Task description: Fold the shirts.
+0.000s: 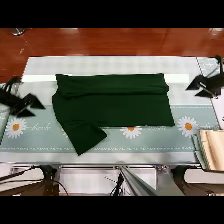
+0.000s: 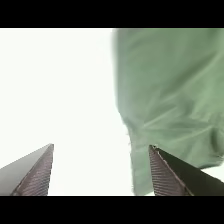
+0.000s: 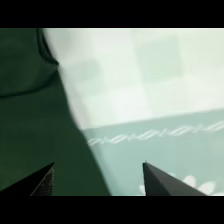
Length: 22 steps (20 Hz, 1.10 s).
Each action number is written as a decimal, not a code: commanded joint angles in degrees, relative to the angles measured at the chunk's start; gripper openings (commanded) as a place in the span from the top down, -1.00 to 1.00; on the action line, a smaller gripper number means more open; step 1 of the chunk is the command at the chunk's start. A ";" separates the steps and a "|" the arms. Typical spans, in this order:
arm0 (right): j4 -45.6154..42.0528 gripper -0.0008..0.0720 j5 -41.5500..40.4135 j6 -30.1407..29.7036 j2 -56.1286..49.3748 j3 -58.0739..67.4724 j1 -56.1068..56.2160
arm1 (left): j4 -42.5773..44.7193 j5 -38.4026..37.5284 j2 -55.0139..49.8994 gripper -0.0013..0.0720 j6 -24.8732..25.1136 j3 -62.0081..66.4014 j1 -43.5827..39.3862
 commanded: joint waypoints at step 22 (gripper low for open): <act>5.31 -0.75 -11.08 -4.59 20.68 -31.82 -9.29 | -27.21 17.33 7.30 0.87 18.01 -30.69 -13.07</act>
